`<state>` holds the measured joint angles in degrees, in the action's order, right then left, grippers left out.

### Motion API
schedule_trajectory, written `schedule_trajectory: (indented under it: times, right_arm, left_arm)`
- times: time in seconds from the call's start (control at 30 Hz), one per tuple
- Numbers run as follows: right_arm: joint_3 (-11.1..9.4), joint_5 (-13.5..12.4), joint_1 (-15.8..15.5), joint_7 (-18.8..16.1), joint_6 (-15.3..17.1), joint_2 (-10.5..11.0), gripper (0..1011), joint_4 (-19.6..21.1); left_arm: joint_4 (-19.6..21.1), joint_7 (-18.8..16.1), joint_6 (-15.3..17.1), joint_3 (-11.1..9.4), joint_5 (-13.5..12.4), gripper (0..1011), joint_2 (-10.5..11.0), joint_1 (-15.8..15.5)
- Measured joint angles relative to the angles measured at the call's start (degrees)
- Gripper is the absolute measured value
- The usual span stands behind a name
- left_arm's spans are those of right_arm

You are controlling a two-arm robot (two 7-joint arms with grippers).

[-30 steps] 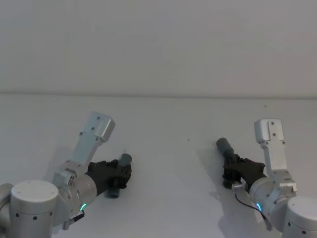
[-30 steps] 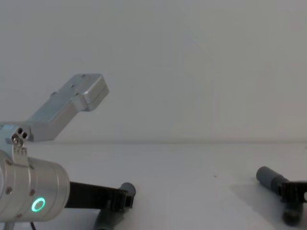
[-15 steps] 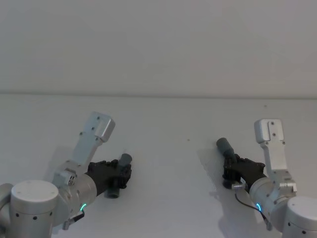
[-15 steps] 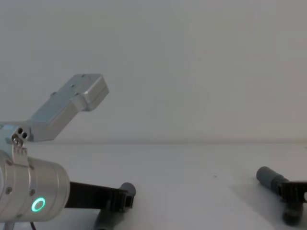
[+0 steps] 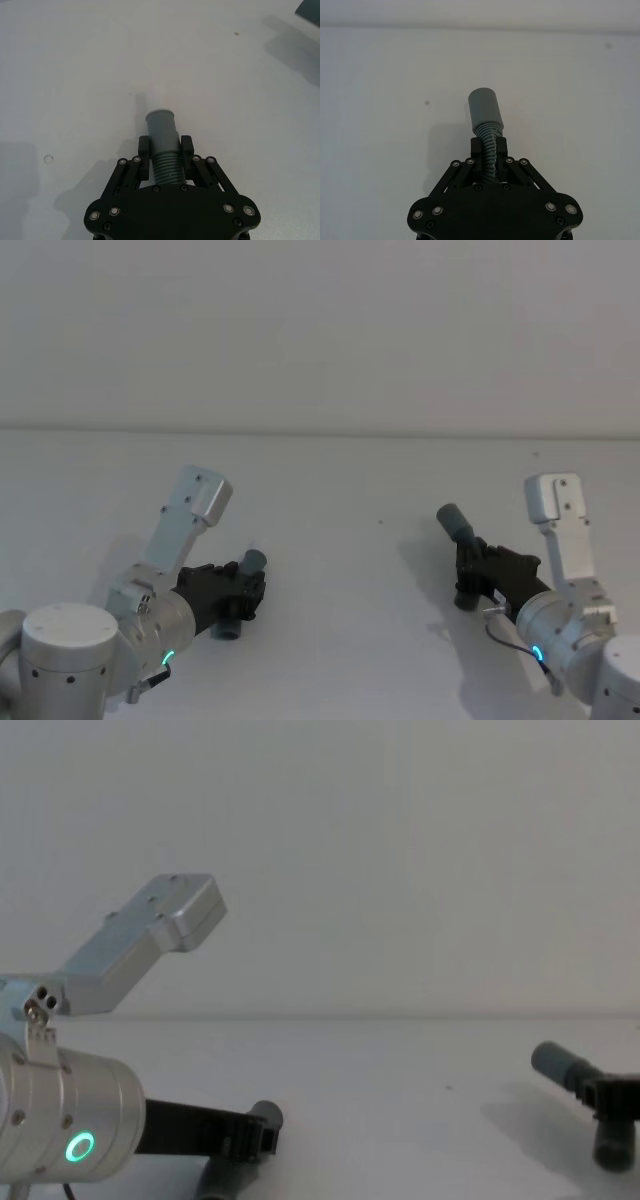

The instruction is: Use both hands to pick up one end of the pipe from the table, align the ends, and insert them.

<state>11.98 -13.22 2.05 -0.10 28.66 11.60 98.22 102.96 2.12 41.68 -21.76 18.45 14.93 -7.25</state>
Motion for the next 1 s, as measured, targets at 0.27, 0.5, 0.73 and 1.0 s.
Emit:
schedule_trajectory:
  times: [0.27,0.5,0.73,1.0]
  right_arm:
    - [-1.4,-1.0,-0.2,-6.2,-6.3,3.8,135,0.6]
    - [-2.3,-2.0,-0.5,-11.4,-11.3,7.0,135,0.7]
    - [-3.2,-3.4,-1.1,-17.9,-17.3,11.2,135,0.4]
    - [-3.6,-5.0,-1.8,-24.8,-23.7,15.2,130,-0.6]
  left_arm:
    - [0.0,0.0,0.0,0.0,0.0,351,0.0,0.0]
    - [0.0,0.0,0.0,0.0,0.0,351,0.0,0.0]
    - [0.3,0.9,0.1,-0.2,-0.5,351,0.9,-0.2]
    - [1.4,3.2,-0.1,-0.4,-0.9,351,3.2,-0.8]
